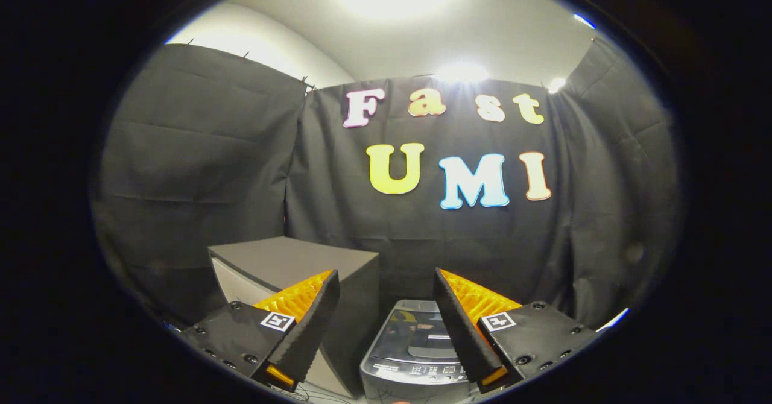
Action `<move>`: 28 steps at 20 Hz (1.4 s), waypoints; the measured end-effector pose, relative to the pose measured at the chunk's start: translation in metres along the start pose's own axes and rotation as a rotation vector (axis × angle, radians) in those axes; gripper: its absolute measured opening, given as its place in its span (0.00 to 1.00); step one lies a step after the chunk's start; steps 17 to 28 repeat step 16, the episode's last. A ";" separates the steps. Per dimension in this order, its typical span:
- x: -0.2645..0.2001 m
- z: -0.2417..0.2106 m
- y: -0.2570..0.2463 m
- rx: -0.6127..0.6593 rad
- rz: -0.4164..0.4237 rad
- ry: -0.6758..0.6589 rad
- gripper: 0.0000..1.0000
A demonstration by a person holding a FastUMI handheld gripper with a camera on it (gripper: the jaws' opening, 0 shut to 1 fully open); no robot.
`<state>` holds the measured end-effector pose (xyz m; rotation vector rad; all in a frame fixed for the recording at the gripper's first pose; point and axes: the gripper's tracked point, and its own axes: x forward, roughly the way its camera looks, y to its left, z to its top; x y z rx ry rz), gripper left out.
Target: Put the clothes into the washing machine and then close the washing machine lid.
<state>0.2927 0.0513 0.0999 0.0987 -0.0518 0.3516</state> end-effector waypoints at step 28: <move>-0.094 0.011 -0.019 -0.011 -0.103 0.013 0.97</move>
